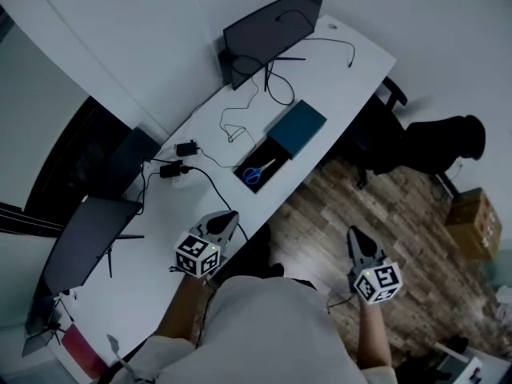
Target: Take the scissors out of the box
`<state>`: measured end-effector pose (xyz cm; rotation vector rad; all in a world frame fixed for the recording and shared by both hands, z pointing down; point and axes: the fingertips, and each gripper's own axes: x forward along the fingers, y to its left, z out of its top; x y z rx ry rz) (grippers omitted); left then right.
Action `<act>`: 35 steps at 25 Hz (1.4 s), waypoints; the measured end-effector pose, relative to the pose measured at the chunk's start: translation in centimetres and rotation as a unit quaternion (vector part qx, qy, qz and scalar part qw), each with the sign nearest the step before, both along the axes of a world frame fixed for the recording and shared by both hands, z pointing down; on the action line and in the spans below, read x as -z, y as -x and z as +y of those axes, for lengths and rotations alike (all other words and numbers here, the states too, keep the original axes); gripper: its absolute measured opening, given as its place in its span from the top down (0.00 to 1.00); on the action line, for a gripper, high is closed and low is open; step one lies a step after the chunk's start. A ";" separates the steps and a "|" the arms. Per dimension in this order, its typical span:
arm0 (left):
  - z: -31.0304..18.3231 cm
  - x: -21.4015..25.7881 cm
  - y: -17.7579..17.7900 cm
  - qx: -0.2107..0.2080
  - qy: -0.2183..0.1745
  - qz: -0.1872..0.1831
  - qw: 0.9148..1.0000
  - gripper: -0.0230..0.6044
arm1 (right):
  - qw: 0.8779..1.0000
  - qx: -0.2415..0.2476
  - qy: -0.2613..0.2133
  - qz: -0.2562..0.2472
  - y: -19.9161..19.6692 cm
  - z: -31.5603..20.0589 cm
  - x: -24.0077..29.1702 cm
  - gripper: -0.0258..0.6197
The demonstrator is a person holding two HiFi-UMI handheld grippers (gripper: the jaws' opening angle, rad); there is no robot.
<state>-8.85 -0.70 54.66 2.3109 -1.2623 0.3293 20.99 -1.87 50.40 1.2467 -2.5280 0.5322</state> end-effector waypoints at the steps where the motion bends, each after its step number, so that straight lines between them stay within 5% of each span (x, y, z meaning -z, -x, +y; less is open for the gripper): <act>1: -0.8 -0.3 0.2 -0.001 0.001 -0.002 1.000 0.91 | 1.000 0.003 0.002 0.002 0.5 -0.7 0.0 0.91; 19: -13.2 -7.5 3.0 -0.041 0.064 0.007 0.997 0.91 | 0.994 0.071 0.065 0.053 9.5 -11.6 -2.5 0.91; 28: -14.3 -14.3 1.7 -0.079 0.121 -0.101 0.984 0.91 | 0.986 0.119 0.102 0.055 11.6 -14.0 -4.8 0.91; 35: -14.3 -19.9 0.8 -0.102 0.183 -0.187 0.960 0.84 | 0.978 0.166 0.123 0.041 11.4 -16.3 -6.7 0.91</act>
